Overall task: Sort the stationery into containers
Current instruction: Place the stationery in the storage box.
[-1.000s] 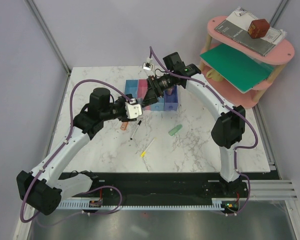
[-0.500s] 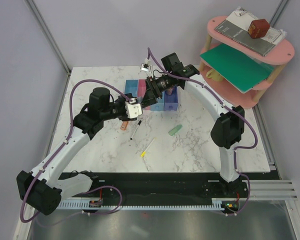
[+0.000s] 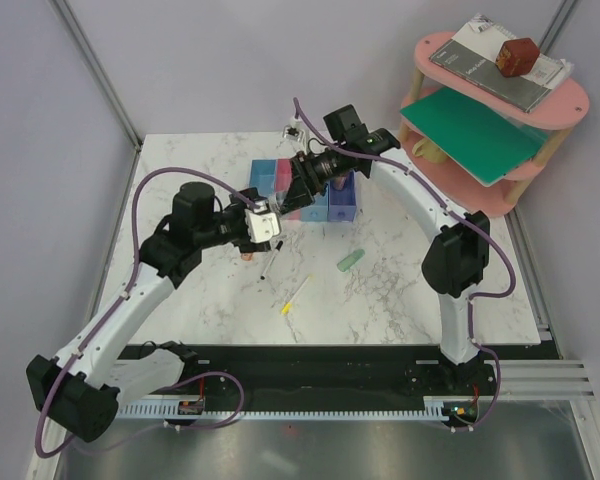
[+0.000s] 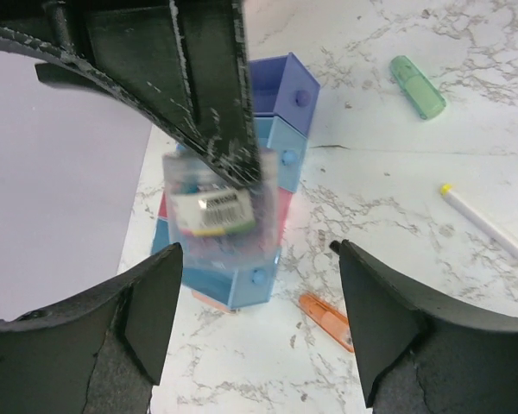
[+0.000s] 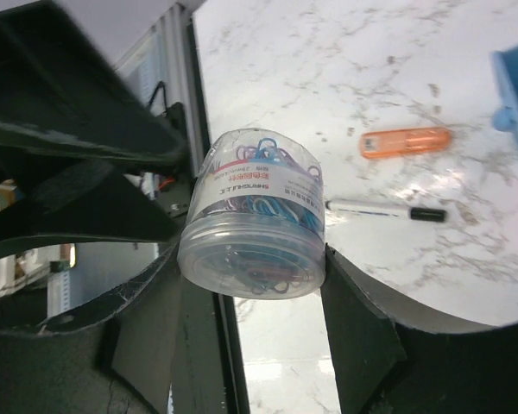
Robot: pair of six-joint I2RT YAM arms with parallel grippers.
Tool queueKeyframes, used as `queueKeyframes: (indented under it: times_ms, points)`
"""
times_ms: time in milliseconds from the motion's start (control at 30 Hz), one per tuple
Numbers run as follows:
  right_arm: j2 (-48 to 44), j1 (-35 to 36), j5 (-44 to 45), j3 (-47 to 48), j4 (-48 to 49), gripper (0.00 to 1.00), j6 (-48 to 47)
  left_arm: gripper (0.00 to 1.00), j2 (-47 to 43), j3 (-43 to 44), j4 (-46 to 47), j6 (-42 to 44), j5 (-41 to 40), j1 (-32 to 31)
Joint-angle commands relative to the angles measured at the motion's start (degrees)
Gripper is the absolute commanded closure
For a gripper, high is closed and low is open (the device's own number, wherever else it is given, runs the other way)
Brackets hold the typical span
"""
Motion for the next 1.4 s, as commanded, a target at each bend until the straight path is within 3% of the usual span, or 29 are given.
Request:
queueKeyframes:
  times_ms: [0, 200, 333, 567, 1367]
  points:
    - [-1.2, -3.3, 9.7, 3.3, 2.0, 0.44, 0.5, 0.2, -7.1, -2.8, -4.6, -4.2, 0.8, -0.2]
    - [0.3, -4.6, 26.5, 6.1, 3.2, 0.43, -3.6, 0.21, -12.5, -4.9, -7.7, -6.5, -0.6, -0.2]
    - [3.3, -4.3, 38.8, 10.8, 1.3, 0.39, -11.3, 0.21, -14.7, -5.9, -8.5, -7.9, -1.1, -0.2]
    - [7.4, -1.9, 49.0, 11.6, 0.6, 0.38, -20.7, 0.22, -18.0, -6.2, -10.2, -9.1, -1.8, -0.2]
    - [17.3, 0.6, 64.7, 10.0, 13.3, 0.36, -25.4, 0.23, -26.3, -8.1, -13.6, -11.7, -4.6, -0.2]
